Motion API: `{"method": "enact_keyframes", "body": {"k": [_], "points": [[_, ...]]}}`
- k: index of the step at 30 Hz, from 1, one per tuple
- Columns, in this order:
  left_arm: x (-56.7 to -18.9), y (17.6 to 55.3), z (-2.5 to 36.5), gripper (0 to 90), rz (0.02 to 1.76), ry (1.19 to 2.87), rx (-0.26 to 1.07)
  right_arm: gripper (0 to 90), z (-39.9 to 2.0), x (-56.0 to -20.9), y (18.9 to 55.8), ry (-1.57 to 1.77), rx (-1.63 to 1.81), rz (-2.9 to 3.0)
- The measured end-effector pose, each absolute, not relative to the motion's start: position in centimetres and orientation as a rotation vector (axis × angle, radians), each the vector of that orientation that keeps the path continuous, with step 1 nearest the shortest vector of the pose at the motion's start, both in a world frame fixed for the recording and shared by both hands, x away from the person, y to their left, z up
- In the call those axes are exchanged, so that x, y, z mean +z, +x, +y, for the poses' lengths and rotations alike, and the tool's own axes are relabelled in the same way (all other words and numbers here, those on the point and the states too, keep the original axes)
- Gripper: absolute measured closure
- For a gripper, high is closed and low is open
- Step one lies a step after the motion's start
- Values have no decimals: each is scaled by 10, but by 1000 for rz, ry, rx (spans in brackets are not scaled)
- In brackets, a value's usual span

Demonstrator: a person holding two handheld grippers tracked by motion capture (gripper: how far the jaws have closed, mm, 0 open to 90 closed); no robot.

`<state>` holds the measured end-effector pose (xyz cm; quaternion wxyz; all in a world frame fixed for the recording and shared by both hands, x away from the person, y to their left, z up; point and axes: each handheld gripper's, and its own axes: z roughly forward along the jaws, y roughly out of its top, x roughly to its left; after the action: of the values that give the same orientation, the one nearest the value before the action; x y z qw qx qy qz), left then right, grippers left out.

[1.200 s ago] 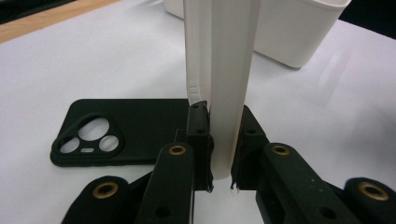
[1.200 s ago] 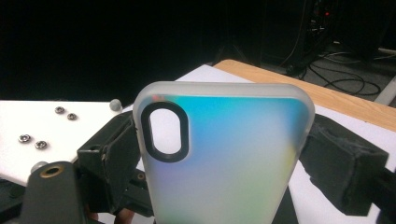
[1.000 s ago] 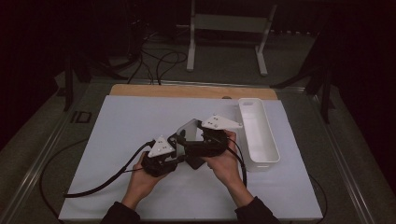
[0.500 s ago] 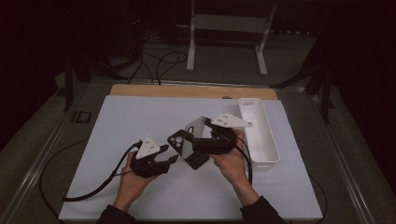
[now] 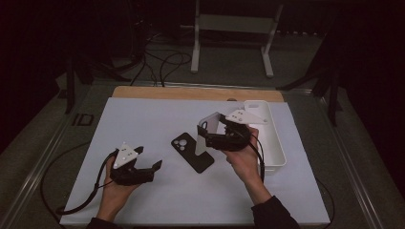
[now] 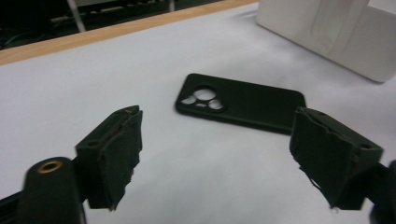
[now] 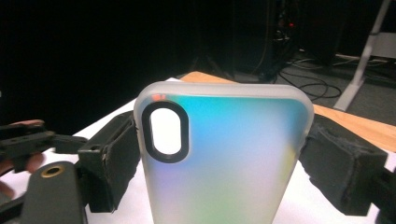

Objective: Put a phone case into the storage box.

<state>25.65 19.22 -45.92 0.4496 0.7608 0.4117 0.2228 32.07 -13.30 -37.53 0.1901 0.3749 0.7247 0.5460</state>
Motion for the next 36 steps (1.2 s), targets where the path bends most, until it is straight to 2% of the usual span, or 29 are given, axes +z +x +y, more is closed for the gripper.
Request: {"method": "enact_keyframes", "body": {"k": [5, 11, 22, 36], "points": [[-466, 252, 210, 138, 1076, 1870, 595, 168, -140, -373, 326, 1068, 1520, 2011], [-471, 245, 228, 9, 1085, 1842, 581, 168, -150, -370, 333, 1089, 1498, 1977], [-485, 226, 253, 1, 1034, 1755, 608, 167, -175, -361, 349, 1141, 1432, 1905], [-492, 227, 249, 2, 1022, 1769, 615, 167, -207, -353, 378, 1228, 1380, 1831]]}}
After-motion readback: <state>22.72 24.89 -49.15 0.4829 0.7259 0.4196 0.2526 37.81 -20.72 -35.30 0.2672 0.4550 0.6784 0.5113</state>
